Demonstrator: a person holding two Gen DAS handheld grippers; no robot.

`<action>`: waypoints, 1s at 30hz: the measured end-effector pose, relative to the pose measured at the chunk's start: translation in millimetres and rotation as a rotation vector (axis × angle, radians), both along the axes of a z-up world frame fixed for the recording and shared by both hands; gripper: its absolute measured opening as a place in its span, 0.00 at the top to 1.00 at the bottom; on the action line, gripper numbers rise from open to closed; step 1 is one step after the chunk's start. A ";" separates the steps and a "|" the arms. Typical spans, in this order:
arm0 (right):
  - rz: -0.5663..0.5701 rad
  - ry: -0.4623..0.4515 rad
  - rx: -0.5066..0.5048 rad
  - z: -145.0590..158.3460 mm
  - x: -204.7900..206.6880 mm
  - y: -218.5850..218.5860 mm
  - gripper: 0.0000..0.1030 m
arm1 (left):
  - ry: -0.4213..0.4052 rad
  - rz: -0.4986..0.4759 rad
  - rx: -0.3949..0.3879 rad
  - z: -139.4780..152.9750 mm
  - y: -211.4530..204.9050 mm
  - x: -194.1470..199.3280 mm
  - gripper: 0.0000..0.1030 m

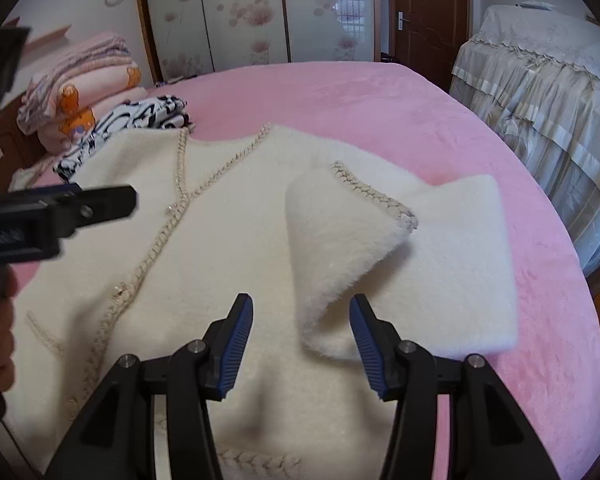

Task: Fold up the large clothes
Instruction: 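Fold the gripped sleeve across the cardigan front with the right tool, then grasp the folded sleeve cuff with the left tool and lift it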

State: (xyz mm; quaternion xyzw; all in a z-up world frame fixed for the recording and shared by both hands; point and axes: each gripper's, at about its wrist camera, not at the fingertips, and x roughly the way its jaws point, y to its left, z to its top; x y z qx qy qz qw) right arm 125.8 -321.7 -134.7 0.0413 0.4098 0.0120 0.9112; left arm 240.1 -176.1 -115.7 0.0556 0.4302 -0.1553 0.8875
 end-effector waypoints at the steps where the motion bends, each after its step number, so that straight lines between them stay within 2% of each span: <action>1: -0.007 -0.007 0.013 1.7 -3.5 -1.7 0.51 | 0.000 -0.009 0.003 -0.7 -4.3 -0.9 0.01; 6: -0.061 -0.030 0.037 4.5 -21.5 -11.8 0.51 | 0.000 -0.059 0.018 -3.4 -27.1 -7.3 0.01; 15: -0.177 -0.004 0.099 -6.9 -40.0 -44.5 0.51 | 0.017 -0.152 0.033 -5.8 -73.3 -18.4 0.01; 23: -0.254 0.000 0.169 -17.1 -55.7 -65.9 0.51 | 0.070 -0.236 0.094 -20.9 -130.4 -21.1 0.01; 27: -0.274 0.006 0.183 -21.8 -60.6 -72.2 0.50 | 0.101 -0.215 0.134 -33.1 -162.4 -9.7 0.01; 30: -0.285 0.011 0.186 -24.5 -64.8 -75.0 0.51 | 0.104 -0.157 0.215 -44.1 -182.5 5.0 0.02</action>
